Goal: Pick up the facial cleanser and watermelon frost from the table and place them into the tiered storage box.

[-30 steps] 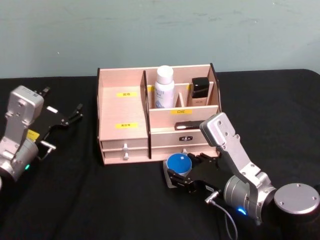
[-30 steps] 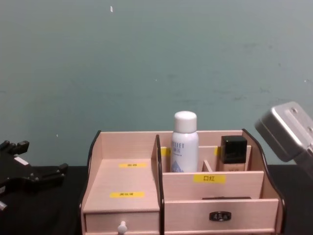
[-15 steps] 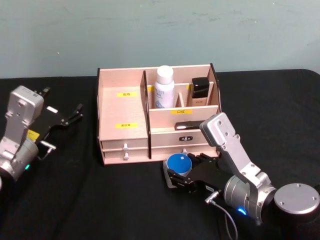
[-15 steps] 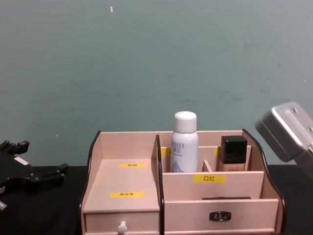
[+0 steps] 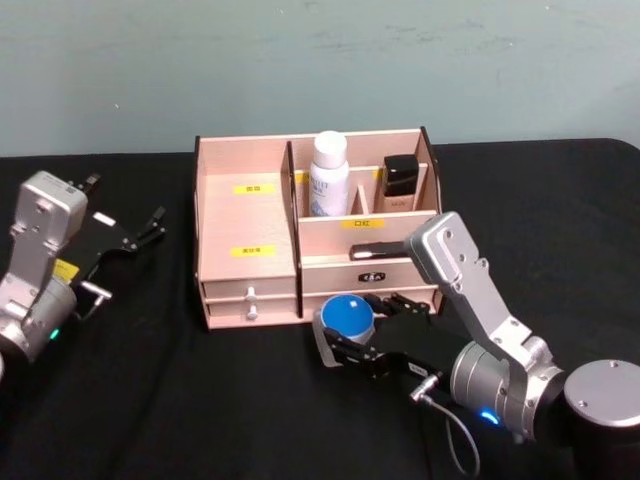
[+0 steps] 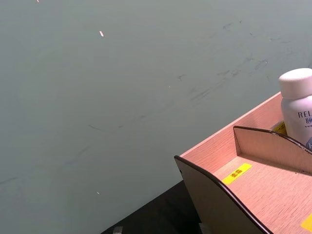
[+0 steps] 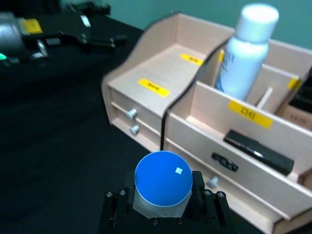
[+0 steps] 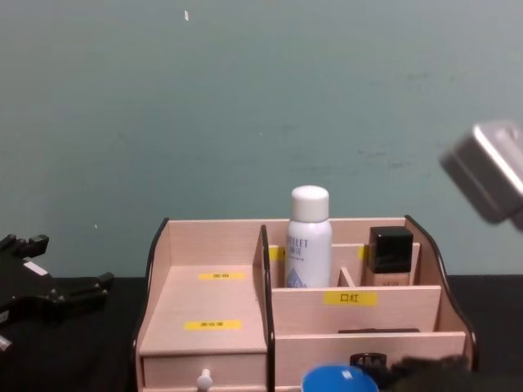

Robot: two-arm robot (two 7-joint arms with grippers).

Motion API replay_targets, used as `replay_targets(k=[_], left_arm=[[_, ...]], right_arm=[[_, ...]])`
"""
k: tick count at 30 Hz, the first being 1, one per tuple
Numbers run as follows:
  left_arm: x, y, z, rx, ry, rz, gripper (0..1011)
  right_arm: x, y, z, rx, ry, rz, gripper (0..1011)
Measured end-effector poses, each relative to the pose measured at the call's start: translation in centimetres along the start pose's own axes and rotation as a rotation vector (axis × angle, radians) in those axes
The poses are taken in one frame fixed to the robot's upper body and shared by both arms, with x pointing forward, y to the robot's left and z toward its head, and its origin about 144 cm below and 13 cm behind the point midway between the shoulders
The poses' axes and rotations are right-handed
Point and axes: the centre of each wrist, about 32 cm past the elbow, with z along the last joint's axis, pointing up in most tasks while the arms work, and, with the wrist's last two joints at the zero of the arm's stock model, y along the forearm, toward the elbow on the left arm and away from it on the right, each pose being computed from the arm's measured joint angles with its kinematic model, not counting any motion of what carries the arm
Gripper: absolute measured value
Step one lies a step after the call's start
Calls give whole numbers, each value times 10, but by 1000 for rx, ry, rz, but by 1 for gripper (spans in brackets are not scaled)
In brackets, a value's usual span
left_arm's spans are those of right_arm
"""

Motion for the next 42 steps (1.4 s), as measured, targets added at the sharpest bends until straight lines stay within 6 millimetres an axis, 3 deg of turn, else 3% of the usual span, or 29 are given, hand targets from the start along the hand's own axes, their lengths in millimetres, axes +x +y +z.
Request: replay_targets(k=[8,16,26,42], left_arm=[[0,0,0,0,0,0,1010],[0,0,0,0,0,0,1010],[0,0,0,0,0,0,1010],[0,0,0,0,0,0,1010]], right_arm=[[-7,-9,21,65,-30,53,704],[-12,-5,43,124,-65,91,704],[-9,17,63,167,-88,91,704],[-1,65,78,177,-82,68,704]])
